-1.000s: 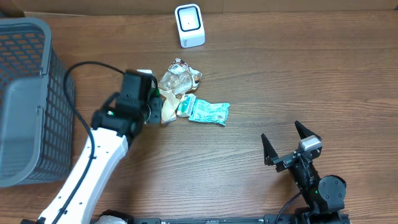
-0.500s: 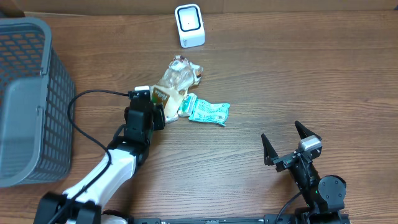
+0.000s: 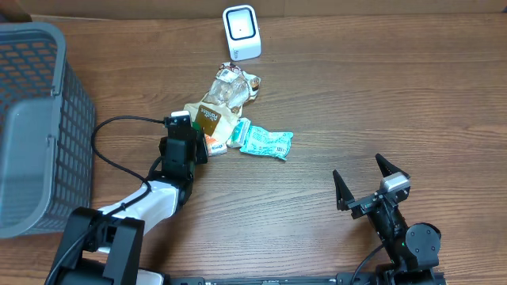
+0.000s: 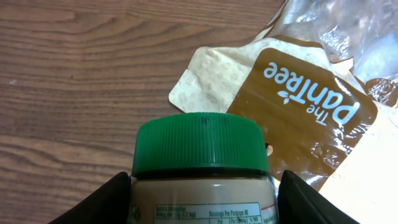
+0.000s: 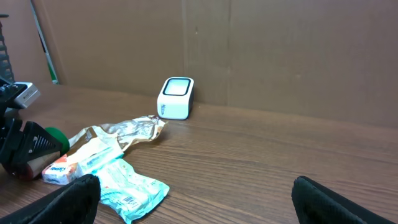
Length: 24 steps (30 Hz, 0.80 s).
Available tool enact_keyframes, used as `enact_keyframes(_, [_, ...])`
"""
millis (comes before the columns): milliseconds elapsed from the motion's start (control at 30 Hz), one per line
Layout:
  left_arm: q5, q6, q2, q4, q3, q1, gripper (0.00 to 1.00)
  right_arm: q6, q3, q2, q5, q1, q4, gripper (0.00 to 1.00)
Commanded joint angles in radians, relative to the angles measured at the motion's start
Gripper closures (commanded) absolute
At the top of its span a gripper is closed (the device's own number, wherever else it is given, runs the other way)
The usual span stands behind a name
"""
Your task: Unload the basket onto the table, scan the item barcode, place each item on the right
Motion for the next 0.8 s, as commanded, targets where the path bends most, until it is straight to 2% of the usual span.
enact_keyframes(0, [0.020, 0.061, 0.011, 0.025, -0.010, -0.002, 0.44, 0.002, -0.011, -0.012, 0.000, -0.001, 0.008, 0.00])
enact_keyframes(267, [0.024, 0.074, -0.142, 0.014, -0.009, -0.001, 0.32, 0.002, -0.011, -0.012, 0.000, -0.001, 0.008, 0.00])
enact_keyframes(467, [0.027, 0.074, -0.244, -0.021, -0.009, 0.023, 0.31, 0.002, -0.011, -0.012, 0.000, -0.001, 0.008, 0.00])
enact_keyframes(533, [0.081, 0.073, -0.255, -0.040, 0.000, 0.053, 0.33, 0.002, -0.011, -0.012, 0.000, -0.001, 0.008, 0.00])
enact_keyframes(600, [0.204, 0.072, -0.259, -0.108, 0.036, 0.096, 0.36, 0.002, -0.011, -0.012, 0.000, -0.001, 0.008, 0.00])
enact_keyframes(700, [0.366, 0.031, -0.252, -0.337, 0.167, 0.171, 0.36, 0.002, -0.011, -0.012, 0.000, -0.001, 0.008, 0.00])
enact_keyframes(767, [0.413, 0.031, -0.247, -0.491, 0.273, 0.211, 0.33, 0.002, -0.011, -0.012, 0.000, -0.001, 0.008, 0.00])
